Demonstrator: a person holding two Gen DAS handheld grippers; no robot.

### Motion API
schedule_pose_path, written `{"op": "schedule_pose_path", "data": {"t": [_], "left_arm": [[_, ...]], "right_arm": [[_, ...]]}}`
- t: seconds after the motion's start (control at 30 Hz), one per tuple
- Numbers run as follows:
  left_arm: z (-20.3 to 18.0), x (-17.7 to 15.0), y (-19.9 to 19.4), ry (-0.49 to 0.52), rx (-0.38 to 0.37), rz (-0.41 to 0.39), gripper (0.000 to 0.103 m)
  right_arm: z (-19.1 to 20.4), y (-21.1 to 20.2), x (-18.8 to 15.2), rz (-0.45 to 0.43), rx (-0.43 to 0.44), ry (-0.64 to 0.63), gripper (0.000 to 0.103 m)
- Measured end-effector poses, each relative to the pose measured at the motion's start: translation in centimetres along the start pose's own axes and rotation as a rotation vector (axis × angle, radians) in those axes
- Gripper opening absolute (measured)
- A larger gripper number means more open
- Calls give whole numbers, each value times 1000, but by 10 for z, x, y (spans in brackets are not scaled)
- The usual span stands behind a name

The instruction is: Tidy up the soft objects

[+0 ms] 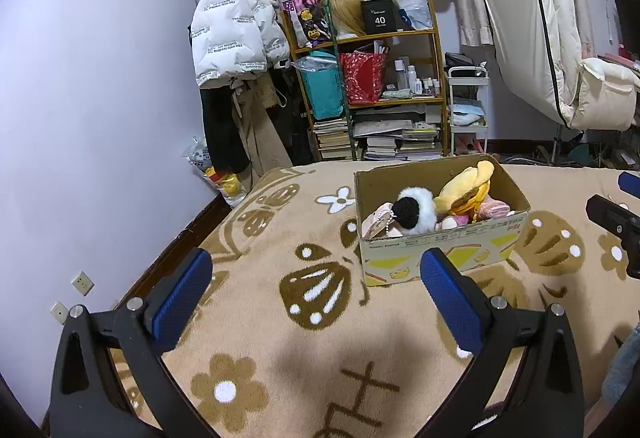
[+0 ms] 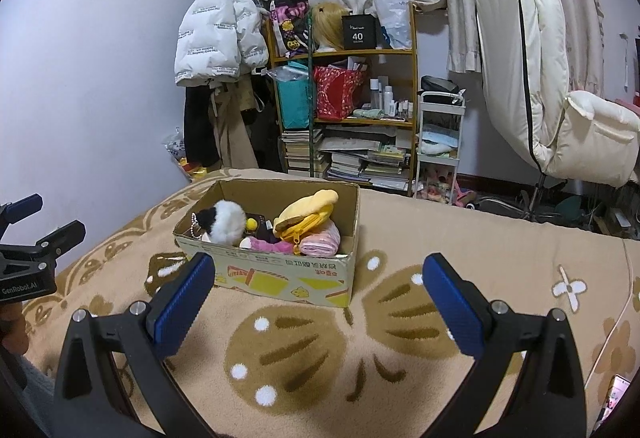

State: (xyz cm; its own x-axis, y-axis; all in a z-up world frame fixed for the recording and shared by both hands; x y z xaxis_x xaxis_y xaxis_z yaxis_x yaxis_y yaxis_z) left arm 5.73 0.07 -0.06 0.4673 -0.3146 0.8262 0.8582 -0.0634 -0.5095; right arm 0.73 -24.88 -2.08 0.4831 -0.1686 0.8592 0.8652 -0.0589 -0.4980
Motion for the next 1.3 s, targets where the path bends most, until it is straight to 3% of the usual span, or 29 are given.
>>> {"op": "schedule_pose_path", "data": {"t": [1.3], "left_arm": [[-4,-9,4,-3,7,12,103]], "right_arm": [[-2,0,0,-1,-2,2,103]]}}
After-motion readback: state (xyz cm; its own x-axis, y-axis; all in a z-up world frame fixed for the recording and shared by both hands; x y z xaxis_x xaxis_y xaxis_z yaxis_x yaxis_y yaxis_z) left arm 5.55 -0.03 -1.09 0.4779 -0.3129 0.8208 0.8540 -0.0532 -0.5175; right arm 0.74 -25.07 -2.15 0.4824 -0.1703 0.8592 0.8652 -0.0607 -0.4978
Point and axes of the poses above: each gripper's, at about its wrist camera, not at the fingertips, and y roughly the way its jaws point, z to its left, x to its top, the point moved 4 cm from there along y, roughly the way its jaws point, and after that the axes turned 1 degree about y, right-handed, at the moved point
